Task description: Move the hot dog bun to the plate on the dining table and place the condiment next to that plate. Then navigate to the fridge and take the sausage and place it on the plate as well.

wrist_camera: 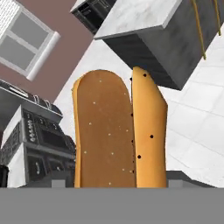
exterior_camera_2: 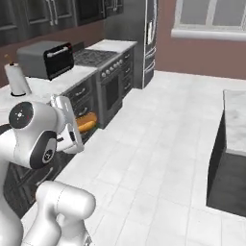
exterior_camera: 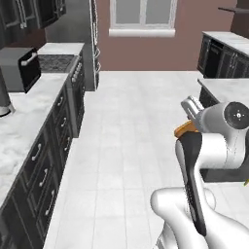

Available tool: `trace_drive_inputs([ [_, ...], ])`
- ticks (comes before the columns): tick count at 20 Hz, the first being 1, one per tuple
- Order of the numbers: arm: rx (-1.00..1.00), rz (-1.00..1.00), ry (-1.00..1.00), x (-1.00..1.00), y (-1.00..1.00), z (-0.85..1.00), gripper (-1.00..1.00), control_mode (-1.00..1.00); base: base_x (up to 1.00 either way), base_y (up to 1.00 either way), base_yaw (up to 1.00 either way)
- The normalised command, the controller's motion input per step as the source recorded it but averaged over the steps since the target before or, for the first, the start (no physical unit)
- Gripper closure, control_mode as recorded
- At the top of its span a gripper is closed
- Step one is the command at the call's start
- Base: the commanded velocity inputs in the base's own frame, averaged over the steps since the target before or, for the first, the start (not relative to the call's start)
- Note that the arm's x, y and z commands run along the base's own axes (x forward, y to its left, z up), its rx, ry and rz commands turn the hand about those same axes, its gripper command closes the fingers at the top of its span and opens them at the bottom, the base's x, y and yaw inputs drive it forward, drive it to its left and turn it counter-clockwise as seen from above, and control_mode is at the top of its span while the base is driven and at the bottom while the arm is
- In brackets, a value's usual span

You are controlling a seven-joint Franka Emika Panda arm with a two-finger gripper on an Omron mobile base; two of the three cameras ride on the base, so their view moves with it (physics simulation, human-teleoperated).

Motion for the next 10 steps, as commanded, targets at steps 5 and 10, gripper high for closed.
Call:
trace_drive_inputs([
  [5, 0.00, 0.00, 0.00, 0.00, 0.00, 0.00, 1.00, 1.00, 0.00, 0.00, -1.00],
  [10, 0.00, 0.00, 0.00, 0.00, 0.00, 0.00, 1.00, 1.00, 0.08, 0.07, -0.82],
])
